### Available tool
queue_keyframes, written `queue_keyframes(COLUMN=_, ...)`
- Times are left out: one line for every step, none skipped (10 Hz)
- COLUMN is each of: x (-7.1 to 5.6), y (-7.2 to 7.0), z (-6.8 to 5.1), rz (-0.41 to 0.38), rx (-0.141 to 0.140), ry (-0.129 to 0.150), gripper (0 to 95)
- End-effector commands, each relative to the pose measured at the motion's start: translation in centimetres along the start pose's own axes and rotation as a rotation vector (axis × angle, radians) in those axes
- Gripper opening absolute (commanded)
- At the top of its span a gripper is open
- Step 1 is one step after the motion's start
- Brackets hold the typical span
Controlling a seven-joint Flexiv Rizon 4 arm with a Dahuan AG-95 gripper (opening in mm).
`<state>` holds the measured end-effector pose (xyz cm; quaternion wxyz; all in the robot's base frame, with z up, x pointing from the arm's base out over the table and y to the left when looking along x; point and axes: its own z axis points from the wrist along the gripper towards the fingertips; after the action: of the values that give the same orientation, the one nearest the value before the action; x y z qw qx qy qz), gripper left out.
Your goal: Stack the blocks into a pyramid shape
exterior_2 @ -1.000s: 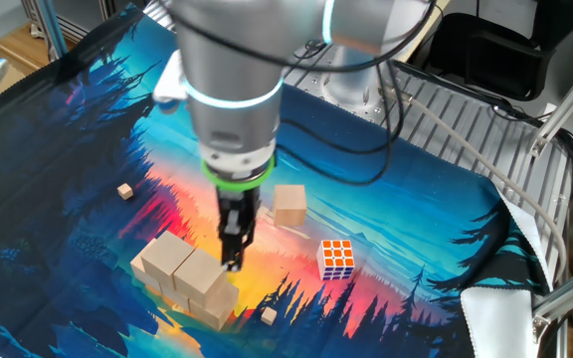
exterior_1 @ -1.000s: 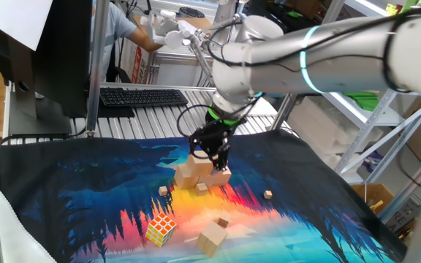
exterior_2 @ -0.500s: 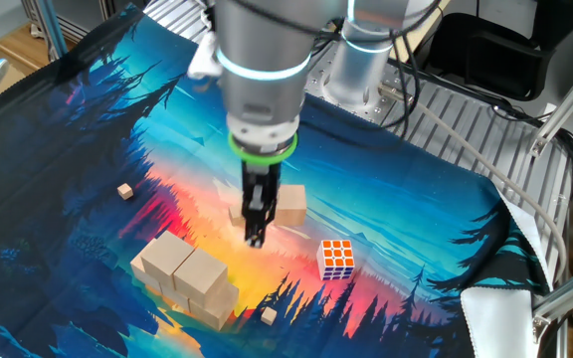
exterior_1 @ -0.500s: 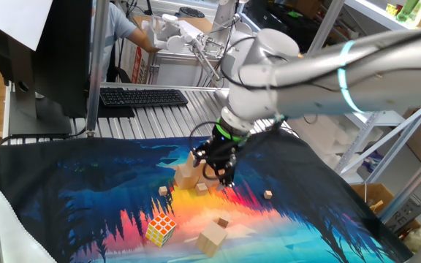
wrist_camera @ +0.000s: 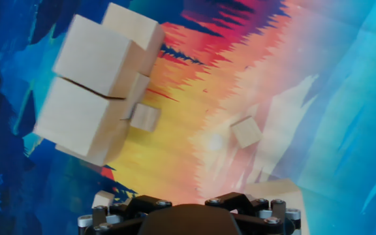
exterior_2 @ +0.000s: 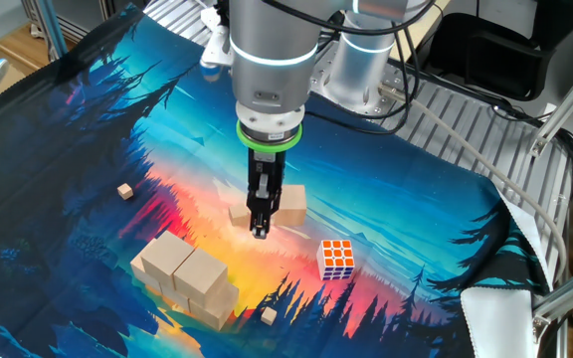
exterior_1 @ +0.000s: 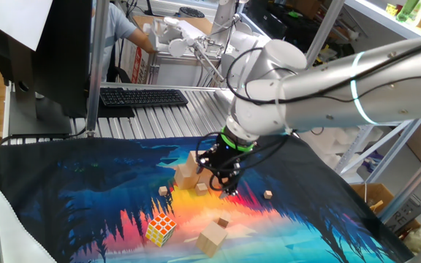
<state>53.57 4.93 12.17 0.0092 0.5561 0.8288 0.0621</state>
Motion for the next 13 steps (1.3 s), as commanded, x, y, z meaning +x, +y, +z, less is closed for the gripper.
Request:
queue_keyframes(x=0.03, y=-0.09, z=0.03, rz=0.004, rx=-0.001, ry=-0.003, gripper=95.0)
queue_keyframes(x=0.04, y=-0.12, z=0.06, rz=0.006, rx=-0.002, ry=-0.003, gripper=95.0)
queue_keyframes(x=0.05, y=-0.12, z=0.07, rz=0.008, rx=-0.003, ry=-0.003, gripper=95.0)
queue_keyframes(x=0.06, y=-0.11, z=0.1, rz=0.009, rx=-0.004, ry=-0.003, gripper=95.0)
queue_keyframes(x=0.06, y=-0.11, z=0.1, rz=0.009, rx=-0.005, ry=-0.001, gripper=95.0)
queue_keyframes(x=0.06, y=-0.11, z=0.1, rz=0.01, rx=-0.005, ry=0.001, gripper=95.0)
queue_keyframes(x=0.06, y=-0.11, z=0.1, rz=0.012, rx=-0.005, ry=0.0, gripper=95.0)
queue_keyframes(x=0.06, y=-0.11, z=0.1, rz=0.011, rx=-0.005, ry=0.0, gripper=95.0)
queue_keyframes(x=0.06, y=-0.11, z=0.1, rz=0.008, rx=-0.005, ry=0.0, gripper=95.0)
queue_keyframes(x=0.06, y=-0.11, z=0.1, rz=0.007, rx=-0.005, ry=0.0, gripper=95.0)
queue_keyframes(x=0.06, y=-0.11, z=0.1, rz=0.006, rx=-0.004, ry=-0.001, gripper=76.0)
queue_keyframes(x=0.06, y=-0.11, z=0.1, rz=0.009, rx=-0.002, ry=-0.002, gripper=76.0)
queue_keyframes(x=0.06, y=-0.11, z=0.1, rz=0.011, rx=0.0, ry=-0.002, gripper=76.0)
